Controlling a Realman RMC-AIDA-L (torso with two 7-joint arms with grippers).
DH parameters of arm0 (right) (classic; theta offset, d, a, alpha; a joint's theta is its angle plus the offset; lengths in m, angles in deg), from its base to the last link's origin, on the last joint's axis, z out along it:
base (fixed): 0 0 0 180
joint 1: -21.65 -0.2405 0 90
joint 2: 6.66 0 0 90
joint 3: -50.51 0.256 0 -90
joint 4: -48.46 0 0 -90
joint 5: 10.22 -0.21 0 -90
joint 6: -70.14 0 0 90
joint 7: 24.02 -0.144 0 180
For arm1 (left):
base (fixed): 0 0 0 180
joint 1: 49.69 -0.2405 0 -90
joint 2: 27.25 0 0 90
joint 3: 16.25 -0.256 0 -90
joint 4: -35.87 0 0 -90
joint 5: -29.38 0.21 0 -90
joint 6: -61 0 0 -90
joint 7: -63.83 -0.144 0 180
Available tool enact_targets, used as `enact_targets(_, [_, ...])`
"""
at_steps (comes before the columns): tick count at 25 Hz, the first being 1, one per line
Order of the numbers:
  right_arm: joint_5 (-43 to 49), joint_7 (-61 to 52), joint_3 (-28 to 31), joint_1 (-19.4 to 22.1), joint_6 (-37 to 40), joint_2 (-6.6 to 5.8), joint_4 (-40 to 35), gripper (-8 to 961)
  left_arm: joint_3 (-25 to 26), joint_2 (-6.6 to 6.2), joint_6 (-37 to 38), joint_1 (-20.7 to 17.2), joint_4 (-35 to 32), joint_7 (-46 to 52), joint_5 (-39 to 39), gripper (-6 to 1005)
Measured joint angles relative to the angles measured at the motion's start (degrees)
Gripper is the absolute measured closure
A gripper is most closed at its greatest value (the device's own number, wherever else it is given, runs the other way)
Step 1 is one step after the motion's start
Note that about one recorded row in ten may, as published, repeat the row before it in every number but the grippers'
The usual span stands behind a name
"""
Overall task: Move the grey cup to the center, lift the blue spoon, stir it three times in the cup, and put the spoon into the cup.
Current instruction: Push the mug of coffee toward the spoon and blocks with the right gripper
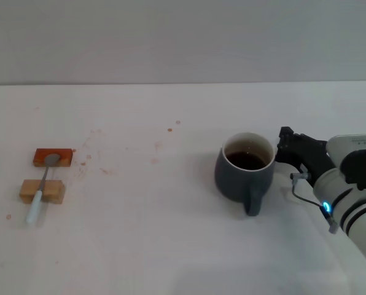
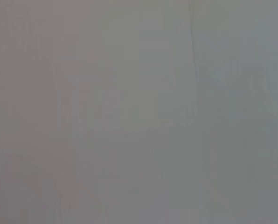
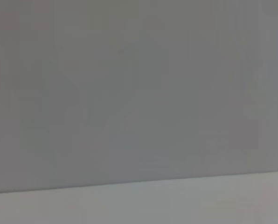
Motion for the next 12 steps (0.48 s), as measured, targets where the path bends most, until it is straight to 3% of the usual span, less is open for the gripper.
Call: enact_targets(12, [4.22, 0.0, -0.42, -1.53, -3.61, 0.03, 4.38, 955, 0.08, -0.01, 0.35, -0.05, 0.0, 0.0, 0.0, 171])
